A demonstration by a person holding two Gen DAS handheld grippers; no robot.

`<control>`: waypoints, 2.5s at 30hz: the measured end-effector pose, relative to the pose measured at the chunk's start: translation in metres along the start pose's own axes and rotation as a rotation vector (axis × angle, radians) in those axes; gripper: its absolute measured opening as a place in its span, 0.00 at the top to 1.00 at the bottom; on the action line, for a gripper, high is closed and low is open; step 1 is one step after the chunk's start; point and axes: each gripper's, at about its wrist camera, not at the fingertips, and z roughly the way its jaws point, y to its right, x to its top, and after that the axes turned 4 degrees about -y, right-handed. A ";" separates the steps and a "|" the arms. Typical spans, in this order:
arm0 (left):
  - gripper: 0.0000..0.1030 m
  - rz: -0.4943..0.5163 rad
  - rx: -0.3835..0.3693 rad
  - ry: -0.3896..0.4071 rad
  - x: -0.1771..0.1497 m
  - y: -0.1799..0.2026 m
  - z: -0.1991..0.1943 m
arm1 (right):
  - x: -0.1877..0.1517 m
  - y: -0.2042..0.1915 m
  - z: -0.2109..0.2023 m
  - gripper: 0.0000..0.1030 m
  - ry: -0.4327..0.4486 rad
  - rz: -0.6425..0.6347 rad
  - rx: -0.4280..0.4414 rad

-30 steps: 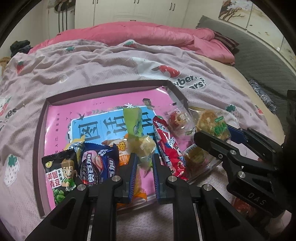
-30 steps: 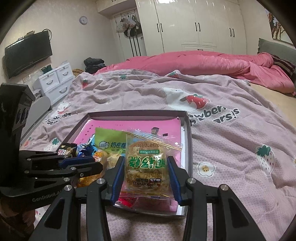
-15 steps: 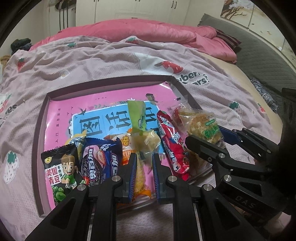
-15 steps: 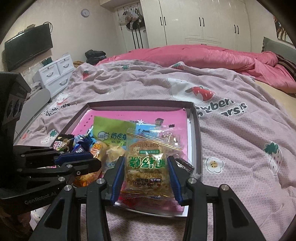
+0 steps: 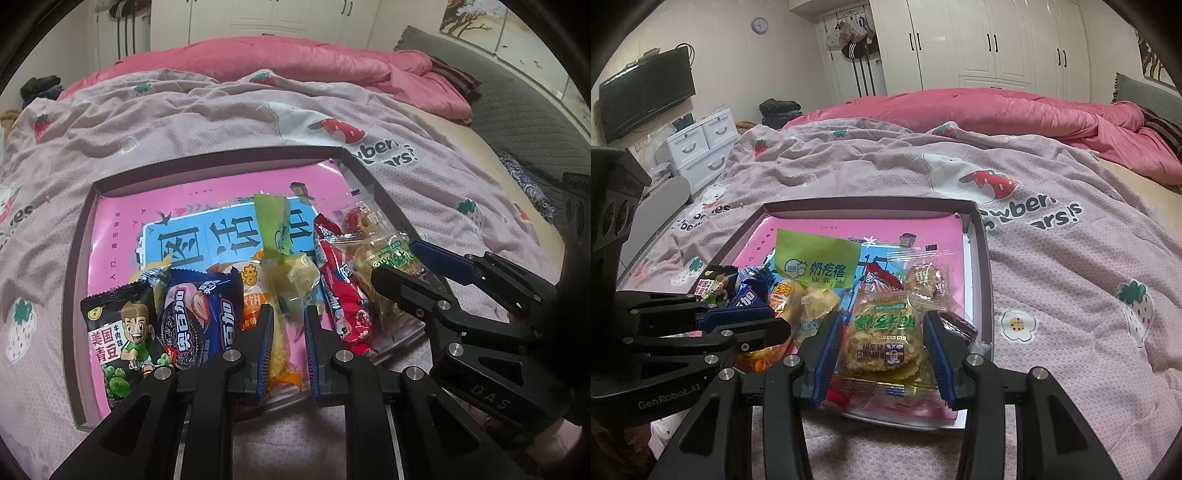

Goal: Organize snacks
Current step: 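Open the left gripper to release the green bag while the right releases the clear pastry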

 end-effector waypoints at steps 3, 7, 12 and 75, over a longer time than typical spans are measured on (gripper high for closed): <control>0.84 0.000 -0.001 -0.001 0.000 0.000 0.000 | -0.001 0.001 -0.002 0.56 0.002 -0.001 -0.005; 0.84 -0.003 -0.002 -0.001 -0.001 0.000 -0.001 | -0.002 0.002 -0.005 0.56 0.007 0.003 -0.009; 0.84 -0.006 -0.002 0.000 -0.001 0.000 -0.001 | -0.004 0.001 -0.008 0.56 0.003 0.005 -0.006; 0.42 -0.012 -0.004 0.029 -0.003 0.001 -0.030 | -0.002 0.001 -0.035 0.43 0.084 0.011 -0.049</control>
